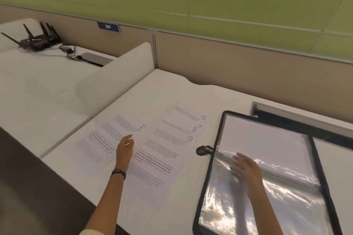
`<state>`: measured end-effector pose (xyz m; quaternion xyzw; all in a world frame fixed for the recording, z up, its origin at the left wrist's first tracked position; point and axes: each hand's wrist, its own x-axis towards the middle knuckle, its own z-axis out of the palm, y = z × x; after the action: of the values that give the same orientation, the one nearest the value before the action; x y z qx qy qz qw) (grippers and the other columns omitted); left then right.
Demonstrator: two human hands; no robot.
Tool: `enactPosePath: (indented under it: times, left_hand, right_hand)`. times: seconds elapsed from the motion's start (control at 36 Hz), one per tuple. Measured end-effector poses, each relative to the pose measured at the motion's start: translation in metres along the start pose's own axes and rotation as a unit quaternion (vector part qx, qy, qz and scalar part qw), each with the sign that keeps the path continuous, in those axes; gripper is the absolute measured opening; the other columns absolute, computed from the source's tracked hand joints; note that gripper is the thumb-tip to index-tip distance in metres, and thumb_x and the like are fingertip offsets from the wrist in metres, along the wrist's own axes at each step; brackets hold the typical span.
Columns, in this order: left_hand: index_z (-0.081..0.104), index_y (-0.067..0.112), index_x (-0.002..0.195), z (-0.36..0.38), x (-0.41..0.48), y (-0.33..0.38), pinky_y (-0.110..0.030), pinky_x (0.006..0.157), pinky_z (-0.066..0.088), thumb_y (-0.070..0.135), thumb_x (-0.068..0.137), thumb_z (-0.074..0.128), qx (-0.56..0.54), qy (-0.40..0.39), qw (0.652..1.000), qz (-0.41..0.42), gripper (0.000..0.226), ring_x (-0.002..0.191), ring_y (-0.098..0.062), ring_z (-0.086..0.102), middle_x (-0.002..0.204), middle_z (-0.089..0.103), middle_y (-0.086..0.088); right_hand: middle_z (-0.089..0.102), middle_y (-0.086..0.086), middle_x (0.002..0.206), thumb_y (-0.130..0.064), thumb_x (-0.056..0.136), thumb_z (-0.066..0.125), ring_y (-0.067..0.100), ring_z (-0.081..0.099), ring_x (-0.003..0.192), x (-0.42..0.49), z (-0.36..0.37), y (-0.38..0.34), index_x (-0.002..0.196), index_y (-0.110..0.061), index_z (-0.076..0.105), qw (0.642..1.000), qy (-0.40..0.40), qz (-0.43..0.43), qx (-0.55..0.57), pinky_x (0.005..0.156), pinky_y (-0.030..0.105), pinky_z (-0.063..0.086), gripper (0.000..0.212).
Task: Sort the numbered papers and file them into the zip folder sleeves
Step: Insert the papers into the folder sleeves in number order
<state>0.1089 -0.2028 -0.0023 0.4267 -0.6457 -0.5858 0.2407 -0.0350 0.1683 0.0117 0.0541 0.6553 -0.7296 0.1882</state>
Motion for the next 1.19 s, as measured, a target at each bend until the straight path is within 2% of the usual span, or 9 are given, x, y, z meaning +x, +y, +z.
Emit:
enactPosePath:
  times: [0.08, 0.25, 0.36, 0.47, 0.61, 0.81, 0.94, 1.08, 1.19]
  left_hand:
    - [0.043, 0.007, 0.135, -0.031, 0.011, -0.011, -0.034, 0.097, 0.039, 0.006, 0.090, 0.059, 0.008, 0.109, 0.994, -0.014, 0.048, 0.121, -0.031, 0.046, 0.134, 0.047, -0.018]
    - [0.033, 0.001, 0.142, -0.083, 0.028, -0.026, -0.054, 0.104, 0.033, 0.011, 0.081, 0.073, 0.148, 0.231, 0.958, -0.082, 0.074, 0.130, -0.044, 0.030, 0.142, 0.032, -0.027]
    - [0.046, 0.001, 0.134, -0.113, 0.035, -0.042, -0.057, 0.093, 0.040, 0.018, 0.080, 0.074, 0.266, 0.230, 0.933, -0.076, 0.063, 0.121, -0.044, 0.039, 0.133, 0.041, -0.027]
    - [0.046, -0.002, 0.132, -0.136, 0.043, -0.047, -0.054, 0.094, 0.036, 0.033, 0.078, 0.075, 0.326, 0.226, 0.913, -0.100, 0.071, 0.117, -0.043, 0.038, 0.128, 0.041, -0.028]
    - [0.045, -0.009, 0.123, -0.147, 0.053, -0.042, -0.053, 0.094, 0.035, 0.043, 0.072, 0.078, 0.345, 0.227, 0.902, -0.123, 0.080, 0.116, -0.042, 0.038, 0.126, 0.039, -0.029]
    - [0.043, -0.009, 0.124, -0.156, 0.068, -0.036, -0.052, 0.096, 0.035, 0.040, 0.065, 0.084, 0.345, 0.195, 0.903, -0.168, 0.087, 0.118, -0.041, 0.037, 0.128, 0.037, -0.027]
    - [0.054, 0.002, 0.122, -0.163, 0.076, -0.032, -0.049, 0.102, 0.028, 0.030, 0.069, 0.083, 0.303, 0.152, 0.921, -0.190, 0.067, 0.122, -0.040, 0.032, 0.135, 0.029, -0.023]
    - [0.044, 0.002, 0.128, -0.163, 0.075, -0.030, -0.050, 0.098, 0.035, 0.032, 0.071, 0.082, 0.318, 0.145, 0.919, -0.183, 0.074, 0.120, -0.041, 0.034, 0.136, 0.028, -0.026]
    - [0.032, -0.002, 0.135, -0.168, 0.072, -0.029, -0.053, 0.100, 0.031, 0.036, 0.069, 0.082, 0.348, 0.179, 0.904, -0.174, 0.091, 0.124, -0.043, 0.032, 0.138, 0.028, -0.032]
  right_hand:
    - [0.068, 0.007, 0.107, -0.008, 0.089, 0.061, 0.030, 0.064, 0.099, 0.001, 0.034, 0.009, 0.108, -0.016, 0.064, 0.995, -0.032, -0.054, -0.076, 0.087, 0.045, 0.052, 0.021]
    - [0.063, -0.011, 0.112, -0.008, 0.089, 0.060, 0.005, 0.059, 0.102, -0.002, 0.098, 0.035, 0.111, -0.022, 0.062, 0.951, -0.143, -0.135, -0.238, 0.078, 0.013, 0.045, 0.026]
    - [0.054, -0.021, 0.117, -0.019, 0.091, 0.060, -0.013, 0.050, 0.106, -0.001, 0.124, 0.061, 0.111, -0.039, 0.052, 0.913, -0.208, -0.176, -0.305, 0.083, 0.004, 0.038, 0.029]
    - [0.042, -0.026, 0.126, -0.039, 0.087, 0.055, -0.003, 0.042, 0.118, 0.005, 0.131, 0.090, 0.115, -0.044, 0.045, 0.870, -0.231, -0.227, -0.372, 0.098, 0.008, 0.025, 0.030]
    - [0.040, -0.020, 0.129, -0.077, 0.079, 0.031, 0.002, 0.039, 0.119, 0.011, 0.129, 0.110, 0.111, -0.042, 0.049, 0.854, -0.200, -0.279, -0.391, 0.096, 0.004, 0.022, 0.052]
    - [0.043, -0.021, 0.128, -0.070, 0.081, 0.036, 0.003, 0.042, 0.119, 0.017, 0.131, 0.119, 0.109, -0.041, 0.054, 0.850, -0.169, -0.305, -0.395, 0.099, 0.010, 0.024, 0.044]
    - [0.040, -0.029, 0.128, -0.074, 0.083, 0.032, -0.013, 0.037, 0.120, 0.016, 0.132, 0.120, 0.104, -0.058, 0.053, 0.843, -0.156, -0.330, -0.395, 0.096, 0.005, 0.026, 0.034]
    - [0.043, -0.029, 0.126, -0.045, 0.086, 0.050, -0.015, 0.036, 0.119, 0.015, 0.133, 0.118, 0.103, -0.053, 0.055, 0.846, -0.154, -0.327, -0.392, 0.097, 0.003, 0.026, 0.018]
    - [0.047, -0.028, 0.127, -0.064, 0.086, 0.042, -0.012, 0.038, 0.120, 0.016, 0.132, 0.120, 0.103, -0.055, 0.056, 0.845, -0.157, -0.331, -0.390, 0.098, 0.002, 0.026, 0.024]
